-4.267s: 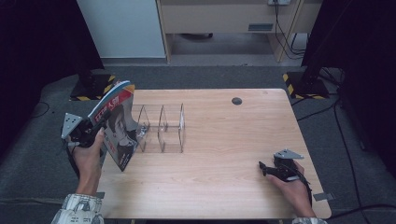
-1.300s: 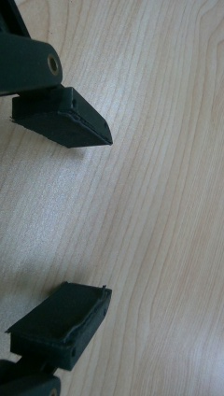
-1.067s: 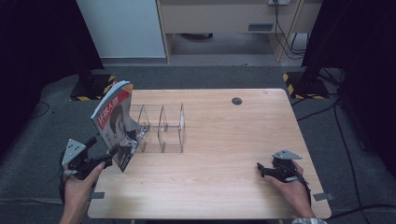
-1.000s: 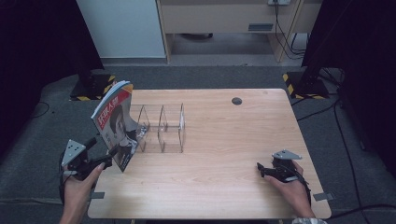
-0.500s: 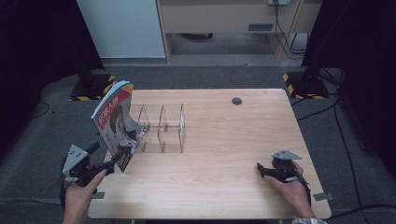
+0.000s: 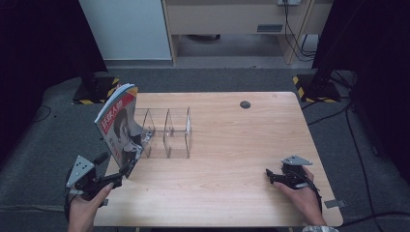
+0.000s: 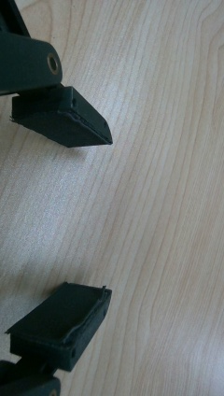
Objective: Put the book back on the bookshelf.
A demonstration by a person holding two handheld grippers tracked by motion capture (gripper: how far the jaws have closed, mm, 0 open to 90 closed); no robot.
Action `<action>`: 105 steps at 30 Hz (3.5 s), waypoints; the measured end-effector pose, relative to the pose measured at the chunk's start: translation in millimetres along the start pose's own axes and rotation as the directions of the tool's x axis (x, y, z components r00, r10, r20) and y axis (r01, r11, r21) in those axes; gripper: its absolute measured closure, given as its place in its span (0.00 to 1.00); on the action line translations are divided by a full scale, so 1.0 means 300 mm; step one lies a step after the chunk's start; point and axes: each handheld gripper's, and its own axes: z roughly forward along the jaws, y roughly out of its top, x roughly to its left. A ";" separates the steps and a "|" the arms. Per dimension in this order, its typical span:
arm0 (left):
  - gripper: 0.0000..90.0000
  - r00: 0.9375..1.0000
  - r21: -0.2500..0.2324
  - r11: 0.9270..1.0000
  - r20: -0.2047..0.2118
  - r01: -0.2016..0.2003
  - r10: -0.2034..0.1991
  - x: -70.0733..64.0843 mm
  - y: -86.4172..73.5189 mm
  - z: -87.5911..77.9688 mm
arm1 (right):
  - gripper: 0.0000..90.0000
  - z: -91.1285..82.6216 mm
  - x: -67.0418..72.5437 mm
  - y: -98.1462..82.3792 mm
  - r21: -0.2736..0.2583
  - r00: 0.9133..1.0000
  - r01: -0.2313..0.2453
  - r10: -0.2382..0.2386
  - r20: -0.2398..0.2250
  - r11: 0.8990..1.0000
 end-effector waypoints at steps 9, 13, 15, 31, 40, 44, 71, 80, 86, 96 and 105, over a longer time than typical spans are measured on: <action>0.08 0.998 0.038 0.999 0.060 -0.035 0.033 -0.061 0.008 0.063 | 0.24 0.000 0.001 0.000 0.001 1.000 0.001 -0.001 -0.002 1.000; 0.08 0.996 0.057 0.997 0.086 -0.045 0.040 -0.087 0.015 0.106 | 0.24 0.001 0.001 0.000 0.001 1.000 0.004 -0.004 -0.003 1.000; 0.08 0.994 0.072 0.996 0.101 -0.056 0.049 -0.101 0.019 0.129 | 0.24 0.001 0.001 0.000 0.001 1.000 0.004 -0.004 -0.003 1.000; 0.07 0.987 0.104 0.990 0.144 -0.092 0.076 -0.163 0.044 0.240 | 0.23 0.002 0.003 0.001 0.001 1.000 -0.002 0.002 -0.002 1.000; 0.07 0.982 0.115 0.988 0.168 -0.103 0.083 -0.196 0.051 0.285 | 0.23 0.002 0.003 0.001 0.001 1.000 0.000 0.000 -0.003 1.000; 0.07 0.980 0.127 0.986 0.179 -0.108 0.084 -0.211 0.049 0.310 | 0.22 0.002 0.003 0.001 0.001 1.000 0.000 0.000 -0.003 1.000; 0.03 0.948 0.206 0.960 0.293 -0.189 0.124 -0.385 0.009 0.479 | 0.16 0.004 0.005 0.002 0.010 1.000 -0.003 0.003 -0.004 1.000; 0.03 0.933 0.239 0.945 0.333 -0.224 0.137 -0.444 -0.019 0.523 | 0.09 0.008 0.005 0.003 0.028 1.000 -0.009 0.009 0.004 1.000; 0.03 0.921 0.259 0.934 0.363 -0.247 0.143 -0.484 -0.034 0.552 | 0.08 0.009 0.005 0.003 0.029 1.000 -0.005 0.005 0.004 1.000; 0.04 0.906 0.297 0.911 0.393 -0.286 0.156 -0.539 -0.060 0.597 | 0.08 0.009 0.005 0.003 0.030 1.000 -0.003 0.003 0.001 1.000; 0.04 0.897 0.316 0.898 0.411 -0.305 0.159 -0.578 -0.076 0.631 | 0.08 0.009 0.006 0.002 0.030 1.000 -0.004 0.004 0.002 1.000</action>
